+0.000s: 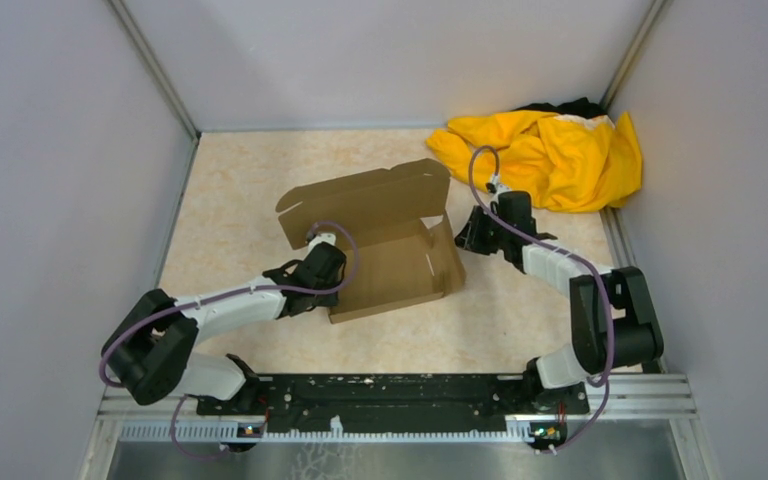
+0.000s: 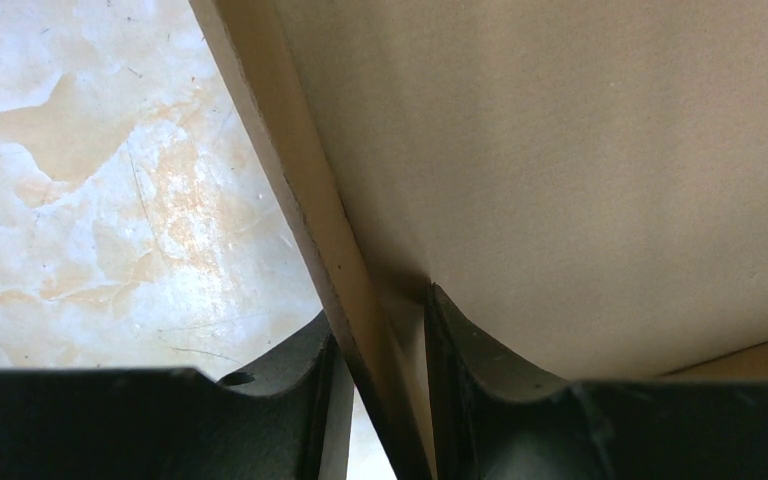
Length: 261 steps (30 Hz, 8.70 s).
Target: Fold the paper box
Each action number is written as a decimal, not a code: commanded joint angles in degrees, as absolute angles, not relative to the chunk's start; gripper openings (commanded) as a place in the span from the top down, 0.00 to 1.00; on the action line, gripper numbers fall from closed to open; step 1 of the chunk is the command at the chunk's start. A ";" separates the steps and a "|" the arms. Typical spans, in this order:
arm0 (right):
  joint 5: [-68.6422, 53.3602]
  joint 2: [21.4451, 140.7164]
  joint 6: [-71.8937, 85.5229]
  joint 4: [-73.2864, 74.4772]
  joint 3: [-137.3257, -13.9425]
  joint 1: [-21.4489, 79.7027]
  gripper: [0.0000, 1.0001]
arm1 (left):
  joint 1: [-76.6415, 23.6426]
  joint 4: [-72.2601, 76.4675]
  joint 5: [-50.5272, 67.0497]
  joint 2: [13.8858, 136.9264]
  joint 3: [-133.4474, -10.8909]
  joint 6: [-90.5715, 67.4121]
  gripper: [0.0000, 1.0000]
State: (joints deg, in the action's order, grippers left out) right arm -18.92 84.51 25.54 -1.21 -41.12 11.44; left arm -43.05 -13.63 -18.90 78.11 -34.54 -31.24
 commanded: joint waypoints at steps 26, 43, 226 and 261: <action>-21.60 78.05 22.92 -7.95 -37.35 20.65 0.79 | -44.78 -13.26 -16.22 82.61 -35.22 -31.24 0.64; -16.52 66.66 21.31 -12.07 -34.94 20.86 0.61 | -45.96 -13.15 -15.89 84.56 -36.53 -31.07 0.64; -18.78 75.82 21.38 -9.76 -33.07 23.73 0.67 | -51.94 -11.24 -17.35 86.61 -38.20 -28.30 0.66; 19.09 87.42 27.09 14.39 -42.06 33.10 0.75 | -51.94 -11.34 -17.80 86.43 -37.17 -28.89 0.66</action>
